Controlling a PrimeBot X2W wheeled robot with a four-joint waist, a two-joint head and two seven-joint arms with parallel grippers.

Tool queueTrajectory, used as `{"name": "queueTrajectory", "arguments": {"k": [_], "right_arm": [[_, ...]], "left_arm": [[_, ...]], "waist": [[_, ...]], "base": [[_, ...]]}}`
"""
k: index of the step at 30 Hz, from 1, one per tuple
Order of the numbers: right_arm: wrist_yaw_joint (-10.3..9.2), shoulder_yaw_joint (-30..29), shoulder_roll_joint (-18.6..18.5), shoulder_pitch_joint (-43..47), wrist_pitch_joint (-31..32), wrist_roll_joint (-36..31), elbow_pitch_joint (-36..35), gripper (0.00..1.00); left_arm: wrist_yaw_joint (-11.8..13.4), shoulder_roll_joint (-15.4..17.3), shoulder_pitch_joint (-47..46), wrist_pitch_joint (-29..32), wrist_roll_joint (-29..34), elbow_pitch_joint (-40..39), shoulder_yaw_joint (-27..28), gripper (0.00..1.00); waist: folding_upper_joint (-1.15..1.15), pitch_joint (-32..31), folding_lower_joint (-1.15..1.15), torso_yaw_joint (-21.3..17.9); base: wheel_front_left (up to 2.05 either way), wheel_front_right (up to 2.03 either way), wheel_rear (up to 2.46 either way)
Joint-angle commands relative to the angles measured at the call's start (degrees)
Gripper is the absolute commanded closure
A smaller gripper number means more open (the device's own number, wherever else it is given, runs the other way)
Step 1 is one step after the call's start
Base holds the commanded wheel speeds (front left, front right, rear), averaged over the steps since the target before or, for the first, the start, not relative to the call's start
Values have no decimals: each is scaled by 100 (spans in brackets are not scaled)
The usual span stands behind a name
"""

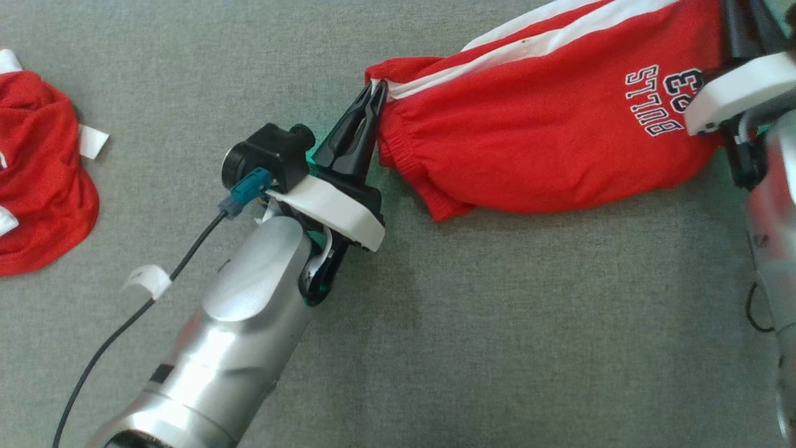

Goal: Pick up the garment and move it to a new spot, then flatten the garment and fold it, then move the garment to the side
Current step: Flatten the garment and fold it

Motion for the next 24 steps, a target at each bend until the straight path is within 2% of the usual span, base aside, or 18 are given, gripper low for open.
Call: {"name": "queueTrajectory", "arguments": {"k": [1, 2, 3, 4, 7, 8, 12, 17, 20, 23, 24], "right_arm": [[-4, 161, 41, -98, -31, 88, -43, 0], [-4, 204, 59, -143, -33, 165, -23, 0], [-4, 212, 76, -158, -34, 279, -53, 0], [-4, 231, 80, -134, -35, 386, -83, 0], [-4, 294, 63, 60, -36, 783, -109, 0], [-4, 294, 63, 60, -36, 783, -109, 0], [-4, 543, -60, 327, 32, 1460, 173, 0], [-4, 774, -419, 542, 432, 2068, 622, 0], [-4, 714, -553, 600, 647, 2405, 1073, 0], [-4, 753, -511, 638, 881, 2675, 1295, 0], [-4, 760, -490, 651, 942, 2787, 1336, 7]], "left_arm": [[-5, 60, -171, -52, -41, -66, 63, 94], [22, 60, -199, -72, -66, -18, 12, 67], [102, 60, -225, -99, -54, 12, -16, 3], [203, 60, -229, -130, -34, 12, -15, 0], [517, 60, -146, -177, 265, -114, 8, 0], [517, 60, -146, -177, 265, -114, 8, 0], [1022, 157, 375, -183, 994, -1138, 457, 0], [1570, 198, 1404, -184, 1861, -2618, 1066, 0], [1742, 178, 2159, -184, 2325, -3421, 1233, 0], [1775, 160, 2569, -184, 2529, -3852, 1271, 0], [1791, 153, 2679, -185, 2565, -3968, 1296, 0]], "waist": [[0, 19, -2, 13], [0, 25, -2, 20], [0, 24, -2, 26], [0, 11, -2, 30], [0, -84, -2, 35], [0, -84, -2, 35], [0, -233, -2, 50], [0, -382, -2, 220], [0, -468, -2, 438], [0, -519, -2, 587], [0, -541, -2, 631]], "base": [[0, 0, 0], [0, 0, 0], [0, 0, 0], [0, 0, 0], [0, 0, 0], [0, 0, 0], [0, 0, 0], [0, 0, 0], [0, 0, 0], [0, 0, 0], [0, 0, 0]]}}
